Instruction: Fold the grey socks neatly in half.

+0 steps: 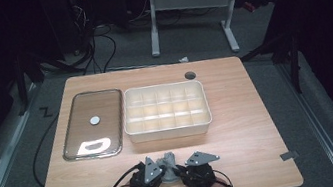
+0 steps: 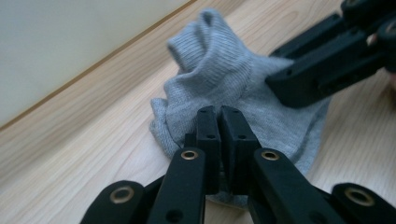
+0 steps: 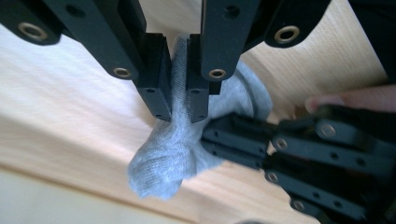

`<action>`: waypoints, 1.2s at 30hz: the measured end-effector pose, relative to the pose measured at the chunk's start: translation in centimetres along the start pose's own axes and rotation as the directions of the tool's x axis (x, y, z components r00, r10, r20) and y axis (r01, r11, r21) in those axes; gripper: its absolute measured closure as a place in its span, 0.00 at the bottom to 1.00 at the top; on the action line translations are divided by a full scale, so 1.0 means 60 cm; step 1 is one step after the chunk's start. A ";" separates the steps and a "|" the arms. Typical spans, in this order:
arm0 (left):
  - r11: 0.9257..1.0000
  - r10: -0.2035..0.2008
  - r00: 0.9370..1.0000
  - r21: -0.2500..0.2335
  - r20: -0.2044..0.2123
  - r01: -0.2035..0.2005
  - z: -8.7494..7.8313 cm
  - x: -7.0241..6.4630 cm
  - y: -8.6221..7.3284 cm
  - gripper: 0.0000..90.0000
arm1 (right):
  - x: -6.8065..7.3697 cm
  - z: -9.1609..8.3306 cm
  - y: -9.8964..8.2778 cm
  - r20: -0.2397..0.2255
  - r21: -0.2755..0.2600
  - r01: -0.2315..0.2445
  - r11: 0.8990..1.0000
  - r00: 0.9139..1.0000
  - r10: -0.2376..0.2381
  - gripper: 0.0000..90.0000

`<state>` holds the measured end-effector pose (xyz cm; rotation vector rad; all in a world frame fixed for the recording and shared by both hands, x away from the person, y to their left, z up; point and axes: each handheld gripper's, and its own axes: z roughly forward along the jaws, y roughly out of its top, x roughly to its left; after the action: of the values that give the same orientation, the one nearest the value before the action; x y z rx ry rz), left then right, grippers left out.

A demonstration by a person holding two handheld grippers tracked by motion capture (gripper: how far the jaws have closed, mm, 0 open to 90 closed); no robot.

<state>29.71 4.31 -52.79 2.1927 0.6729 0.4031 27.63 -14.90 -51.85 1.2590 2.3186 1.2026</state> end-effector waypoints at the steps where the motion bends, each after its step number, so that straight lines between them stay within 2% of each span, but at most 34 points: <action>1: 1.000 0.012 1.000 0.005 0.001 -0.012 0.012 -0.011 0.012 0.96 | -0.008 -0.012 0.002 0.022 -0.002 0.015 1.000 1.000 -0.015 0.92; 4: 1.000 0.027 1.000 0.001 -0.009 -0.027 0.024 -0.023 0.022 0.96 | -0.015 -0.027 -0.001 0.035 -0.023 0.022 0.999 0.999 -0.021 0.92; 9: 0.999 0.029 0.999 -0.013 -0.022 -0.029 0.030 -0.029 0.023 0.96 | -0.014 -0.030 -0.010 0.031 -0.064 0.026 0.998 0.999 -0.024 0.91; 12: 0.999 0.004 1.000 -0.034 -0.014 -0.005 0.030 -0.026 0.018 0.96 | -0.016 -0.034 -0.010 0.030 -0.081 0.021 0.996 0.999 -0.018 0.86; 15: 0.999 -0.004 1.000 -0.040 -0.008 0.004 0.030 -0.025 0.017 0.96 | -0.023 -0.051 -0.006 0.030 -0.125 -0.004 0.992 1.000 0.008 0.79; 18: 0.999 -0.016 1.000 -0.041 0.003 0.016 0.030 -0.023 0.017 0.96 | -0.036 -0.063 -0.005 0.081 -0.154 -0.029 0.988 0.996 0.042 0.74; 20: 0.999 -0.018 1.000 -0.040 0.005 0.019 0.029 -0.022 0.017 0.96 | -0.048 -0.065 -0.008 0.136 -0.158 -0.039 0.987 0.989 0.061 0.72; 23: 0.999 -0.019 1.000 -0.041 0.004 0.019 0.029 -0.022 0.016 0.96 | -0.061 -0.061 -0.014 0.157 -0.130 -0.060 0.990 0.984 0.080 0.73; 25: 0.999 -0.019 1.000 -0.041 0.003 0.019 0.029 -0.022 0.016 0.96 | -0.064 -0.053 -0.019 0.163 -0.099 -0.082 0.992 0.982 0.097 0.80; 27: 0.999 -0.018 1.000 -0.041 0.003 0.018 0.029 -0.022 0.016 0.96 | -0.063 -0.044 -0.024 0.133 -0.068 -0.126 0.990 0.982 0.134 0.93; 29: 0.999 -0.017 1.000 -0.040 0.005 0.018 0.029 -0.021 0.016 0.96 | -0.058 -0.036 -0.024 0.124 -0.052 -0.129 0.990 0.983 0.135 0.98; 30: 0.999 -0.020 1.000 -0.041 0.007 0.020 0.028 -0.021 0.016 0.96 | -0.054 -0.030 -0.024 0.134 -0.038 -0.114 0.993 0.984 0.118 1.00; 35: 0.999 -0.021 1.000 -0.041 0.007 0.021 0.028 -0.021 0.016 0.96 | -0.045 -0.015 -0.027 0.141 0.009 -0.103 0.995 0.985 0.101 1.00; 36: 0.999 -0.021 1.000 -0.042 0.007 0.021 0.028 -0.021 0.015 0.96 | -0.043 -0.010 -0.029 0.133 0.019 -0.090 0.996 0.987 0.087 1.00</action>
<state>29.82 2.06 -53.23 2.1448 0.6776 0.3958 27.83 -17.74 -53.19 1.4186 2.2106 1.0844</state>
